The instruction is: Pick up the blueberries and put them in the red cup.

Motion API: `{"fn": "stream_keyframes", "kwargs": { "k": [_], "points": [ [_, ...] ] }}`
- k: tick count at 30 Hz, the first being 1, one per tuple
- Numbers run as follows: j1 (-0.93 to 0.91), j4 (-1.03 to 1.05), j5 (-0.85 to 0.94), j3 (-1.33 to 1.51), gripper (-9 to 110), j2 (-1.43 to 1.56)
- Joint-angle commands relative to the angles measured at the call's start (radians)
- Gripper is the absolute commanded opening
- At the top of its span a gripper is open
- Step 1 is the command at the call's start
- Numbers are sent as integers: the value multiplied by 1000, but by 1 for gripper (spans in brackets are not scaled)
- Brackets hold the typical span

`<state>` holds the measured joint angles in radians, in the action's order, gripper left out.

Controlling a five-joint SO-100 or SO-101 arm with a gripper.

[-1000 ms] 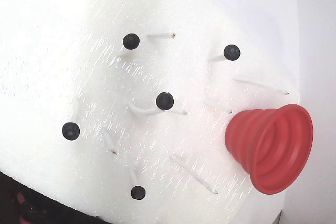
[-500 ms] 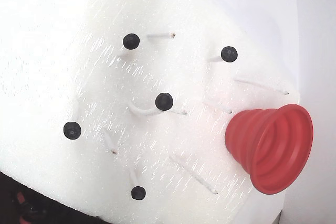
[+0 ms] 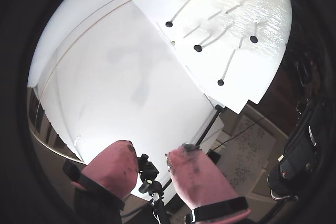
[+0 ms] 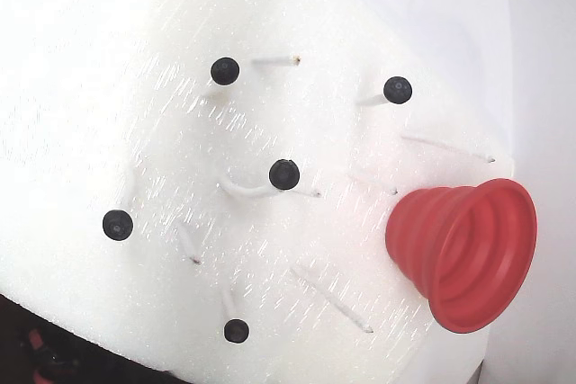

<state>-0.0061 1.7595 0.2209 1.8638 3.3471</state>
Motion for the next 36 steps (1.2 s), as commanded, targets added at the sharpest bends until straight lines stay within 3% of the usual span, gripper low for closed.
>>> {"fn": "stream_keyframes", "kwargs": {
  "k": [1,21,36],
  "points": [
    [-31,-3,17,-48,11,-14],
    [189,-89,135,-55,10,-20],
    [218,-204,506,40,11,-169]
  ]
}}
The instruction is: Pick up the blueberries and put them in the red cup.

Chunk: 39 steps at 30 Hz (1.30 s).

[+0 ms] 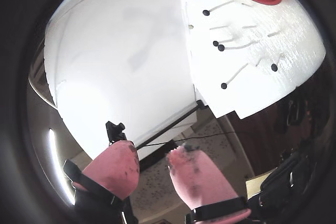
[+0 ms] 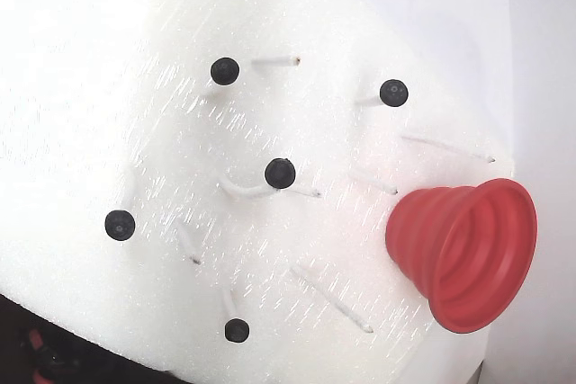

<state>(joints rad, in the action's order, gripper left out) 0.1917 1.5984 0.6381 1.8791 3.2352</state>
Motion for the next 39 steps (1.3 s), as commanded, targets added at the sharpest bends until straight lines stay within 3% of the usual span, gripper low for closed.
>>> {"fn": "stream_keyframes", "kwargs": {
  "k": [1,14,39],
  "points": [
    [29,-54,115,41,11,-71],
    [63,-87,456,213,12,-66],
    [8,-373,870,488,12,-224]
  ]
}}
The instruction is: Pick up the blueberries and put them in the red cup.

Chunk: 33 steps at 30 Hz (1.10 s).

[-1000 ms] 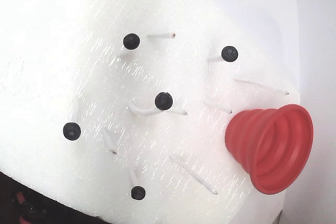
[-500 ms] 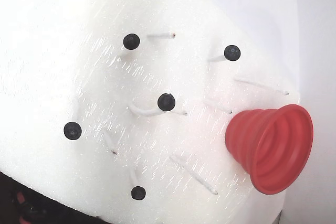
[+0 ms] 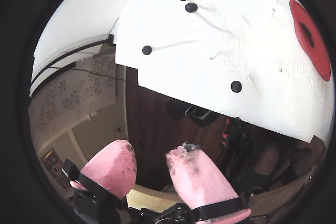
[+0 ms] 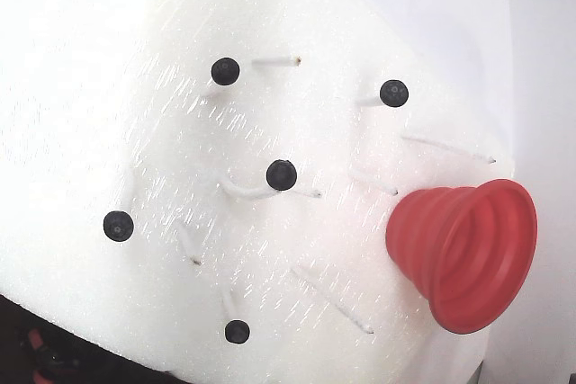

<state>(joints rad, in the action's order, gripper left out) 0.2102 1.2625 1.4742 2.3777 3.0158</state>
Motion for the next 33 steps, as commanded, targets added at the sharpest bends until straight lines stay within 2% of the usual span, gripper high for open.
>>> {"fn": "stream_keyframes", "kwargs": {
  "k": [1,33],
  "points": [
    [-17,-52,44,-3,12,-12],
    [-77,-474,282,130,12,-239]
  ]
}}
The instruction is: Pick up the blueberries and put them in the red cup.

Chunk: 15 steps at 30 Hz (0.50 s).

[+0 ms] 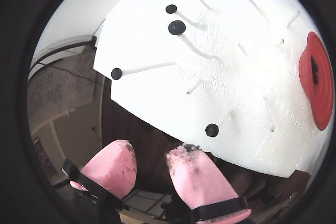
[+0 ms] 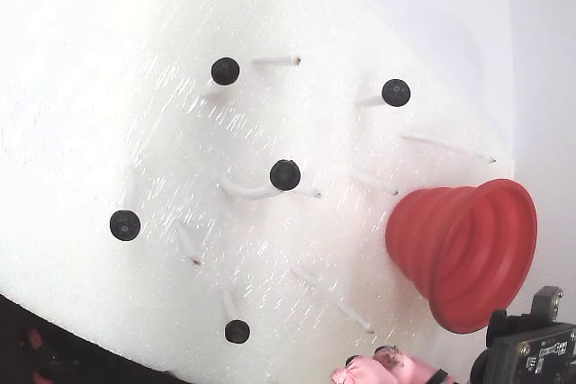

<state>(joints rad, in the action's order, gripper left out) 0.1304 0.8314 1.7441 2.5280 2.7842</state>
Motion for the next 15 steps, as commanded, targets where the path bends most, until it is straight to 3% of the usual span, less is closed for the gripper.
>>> {"fn": "stream_keyframes", "kwargs": {
  "k": [1,15],
  "points": [
    [3,-52,15,-21,12,-15],
    [23,-218,49,-37,13,-161]
  ]
}}
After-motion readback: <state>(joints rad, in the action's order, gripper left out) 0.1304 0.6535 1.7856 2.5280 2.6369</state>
